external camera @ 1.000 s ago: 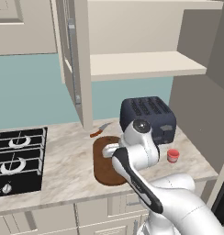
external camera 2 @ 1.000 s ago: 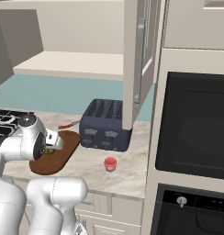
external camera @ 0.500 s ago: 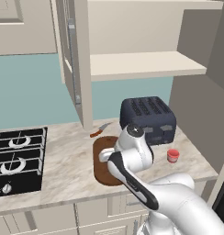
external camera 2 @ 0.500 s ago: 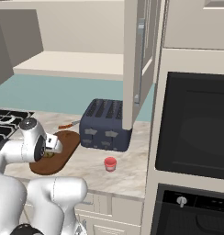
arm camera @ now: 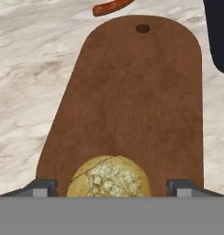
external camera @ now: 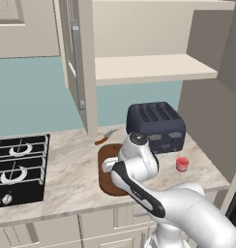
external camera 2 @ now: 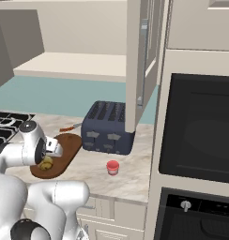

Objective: Pick the bread, place it on the cutting board, pick the jam, place it on the counter, and close the cabinet.

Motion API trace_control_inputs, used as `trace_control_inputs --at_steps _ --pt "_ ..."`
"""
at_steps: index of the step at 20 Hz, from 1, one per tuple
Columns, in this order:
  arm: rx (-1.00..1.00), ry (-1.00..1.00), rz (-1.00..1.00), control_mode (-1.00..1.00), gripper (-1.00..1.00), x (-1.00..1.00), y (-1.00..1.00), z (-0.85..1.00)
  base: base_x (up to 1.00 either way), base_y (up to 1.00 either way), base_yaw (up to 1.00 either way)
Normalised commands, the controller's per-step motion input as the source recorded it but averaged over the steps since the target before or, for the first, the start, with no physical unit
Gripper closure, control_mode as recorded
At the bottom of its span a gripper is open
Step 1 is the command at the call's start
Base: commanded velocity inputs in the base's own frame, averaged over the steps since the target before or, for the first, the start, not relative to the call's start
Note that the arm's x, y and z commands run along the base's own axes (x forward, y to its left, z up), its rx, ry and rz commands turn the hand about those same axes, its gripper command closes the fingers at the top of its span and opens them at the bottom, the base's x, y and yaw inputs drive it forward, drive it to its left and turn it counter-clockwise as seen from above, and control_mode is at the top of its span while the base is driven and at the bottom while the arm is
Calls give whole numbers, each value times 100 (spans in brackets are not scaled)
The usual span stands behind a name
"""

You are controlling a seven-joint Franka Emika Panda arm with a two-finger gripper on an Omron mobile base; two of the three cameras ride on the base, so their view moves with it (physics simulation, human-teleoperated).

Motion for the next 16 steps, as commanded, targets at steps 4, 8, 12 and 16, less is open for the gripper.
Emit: trace_control_inputs --at_steps 4,8,12,16 --pt "0 0 1 -100 -100 0 0 0 0 0 0" --pt "0 0 2 -100 -100 -7 0 2 0 0 0" --pt "1 -13 8 -100 -100 -28 0 19 0 0 0" --pt "0 -34 8 -100 -100 -39 0 24 0 0 0"
